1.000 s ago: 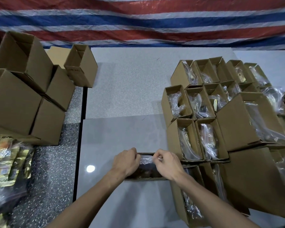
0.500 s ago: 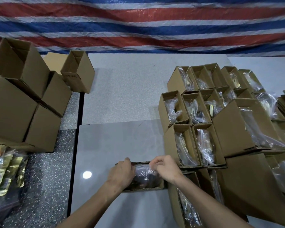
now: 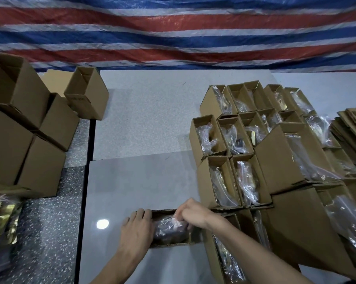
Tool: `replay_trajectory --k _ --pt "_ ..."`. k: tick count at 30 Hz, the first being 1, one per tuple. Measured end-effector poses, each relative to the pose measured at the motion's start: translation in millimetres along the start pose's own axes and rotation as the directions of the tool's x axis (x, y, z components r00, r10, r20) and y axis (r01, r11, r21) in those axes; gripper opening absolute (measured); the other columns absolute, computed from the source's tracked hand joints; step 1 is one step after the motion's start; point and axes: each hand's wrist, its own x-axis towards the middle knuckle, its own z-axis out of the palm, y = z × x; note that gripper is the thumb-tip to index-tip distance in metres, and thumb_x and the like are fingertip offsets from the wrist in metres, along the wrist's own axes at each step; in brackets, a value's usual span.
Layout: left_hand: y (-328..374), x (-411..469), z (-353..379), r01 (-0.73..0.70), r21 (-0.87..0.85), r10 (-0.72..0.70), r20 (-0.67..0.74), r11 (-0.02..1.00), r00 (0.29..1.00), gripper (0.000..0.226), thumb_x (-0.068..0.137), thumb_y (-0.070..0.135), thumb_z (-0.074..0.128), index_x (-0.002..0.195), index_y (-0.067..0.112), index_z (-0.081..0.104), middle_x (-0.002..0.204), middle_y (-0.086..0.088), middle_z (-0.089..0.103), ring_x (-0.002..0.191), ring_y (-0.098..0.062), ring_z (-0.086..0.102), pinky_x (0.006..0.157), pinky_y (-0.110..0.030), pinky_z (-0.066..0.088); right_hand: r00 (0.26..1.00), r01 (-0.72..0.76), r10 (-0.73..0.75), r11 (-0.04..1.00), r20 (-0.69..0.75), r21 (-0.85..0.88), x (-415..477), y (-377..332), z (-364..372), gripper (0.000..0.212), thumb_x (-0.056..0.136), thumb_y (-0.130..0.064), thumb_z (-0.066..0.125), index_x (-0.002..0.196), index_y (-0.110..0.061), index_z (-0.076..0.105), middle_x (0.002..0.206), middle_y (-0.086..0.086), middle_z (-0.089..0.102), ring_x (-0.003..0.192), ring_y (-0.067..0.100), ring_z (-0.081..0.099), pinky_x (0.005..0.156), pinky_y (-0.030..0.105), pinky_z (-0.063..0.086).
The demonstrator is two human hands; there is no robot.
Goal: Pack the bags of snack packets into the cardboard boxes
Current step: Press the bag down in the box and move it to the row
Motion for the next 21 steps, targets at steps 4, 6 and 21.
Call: replay_trajectory --k 4,6,21 --pt "0 -11 -4 -0.146 -0.057 0.133 -0.194 0.988 0.972 0.028 0.071 0.019 0.04 0.082 0.016 0.066 0.077 0.003 0.06 0.066 -0.024 0.06 0.07 -0.03 0.036 0.996 -0.024 0.002 0.968 -0.091 -0.249 -1 -12 10 0.029 0.073 -0.018 0.048 0.087 -0.017 0.074 0.097 0.005 0.075 0.096 0.026 0.069 0.089 0.035 0.055" --pt "3 -14 -8 -0.16 -0.052 0.142 -0.243 0.986 0.959 0.031 0.074 0.021 0.039 0.088 0.017 0.066 0.087 0.003 0.062 0.076 -0.023 0.06 0.077 -0.031 0.034 0.983 -0.045 -0.017 0.943 -0.183 -0.331 -1 -15 17 0.03 0.078 -0.018 0.048 0.098 -0.021 0.071 0.11 0.005 0.071 0.106 0.029 0.064 0.094 0.037 0.051" --pt "7 -11 21 0.014 -0.165 0.013 0.163 0.986 0.987 0.031 0.096 0.027 0.04 0.127 0.024 0.04 0.13 0.003 0.035 0.113 -0.019 0.042 0.094 -0.029 0.041 0.778 0.138 -0.429 0.83 -0.459 -0.541 -17 3 48 0.034 0.092 -0.015 0.04 0.123 -0.014 0.055 0.124 0.002 0.042 0.12 0.02 0.042 0.104 0.027 0.038"
